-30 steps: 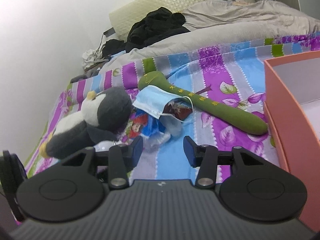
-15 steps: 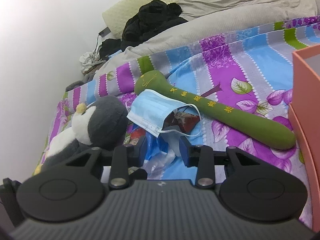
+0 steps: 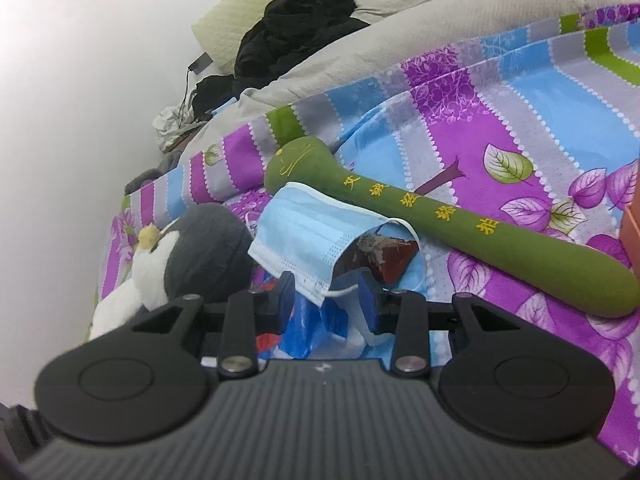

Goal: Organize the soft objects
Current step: 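Grasp the blue snack packet with the left tool while the right tool grasps the blue face mask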

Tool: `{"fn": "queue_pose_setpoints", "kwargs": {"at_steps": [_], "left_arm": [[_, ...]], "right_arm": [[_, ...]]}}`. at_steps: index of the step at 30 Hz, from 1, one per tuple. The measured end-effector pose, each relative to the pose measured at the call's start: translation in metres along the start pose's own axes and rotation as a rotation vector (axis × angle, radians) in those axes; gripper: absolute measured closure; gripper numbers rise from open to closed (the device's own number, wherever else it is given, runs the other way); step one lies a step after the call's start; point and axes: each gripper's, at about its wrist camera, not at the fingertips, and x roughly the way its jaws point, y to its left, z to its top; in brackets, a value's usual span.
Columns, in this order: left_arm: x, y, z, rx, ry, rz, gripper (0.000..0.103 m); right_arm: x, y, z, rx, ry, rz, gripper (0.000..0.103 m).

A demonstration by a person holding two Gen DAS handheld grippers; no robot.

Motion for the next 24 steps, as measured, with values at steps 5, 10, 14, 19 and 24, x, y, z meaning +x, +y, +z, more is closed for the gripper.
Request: {"fn": "queue_pose_setpoints", "kwargs": {"at_steps": [5,10,14,19,24], "left_arm": [[0.007,0.004,0.002,-0.076,-0.007,-0.019,0.049],[0.009,0.007,0.001,-0.092,-0.019,-0.015,0.064],[0.007,0.009,0.002,-0.092,-0.034,-0.003,0.077],[-0.003,0.008,0.001,-0.070,-0.054,-0.002,0.085],[-0.024,0.003,-0.001,-0.049,-0.074,0.001,0.089]], "right_arm": [[0.013,-0.001,0.002,0.021,0.017,0.011,0.064],[0.026,-0.002,0.001,0.022,0.042,0.007,0.068],[0.028,-0.001,-0.001,0.003,0.049,-0.006,0.095],[0.014,0.003,-0.004,-0.032,0.024,-0.018,0.098],[-0.010,0.007,-0.005,-0.034,-0.012,-0.009,0.098]]}}
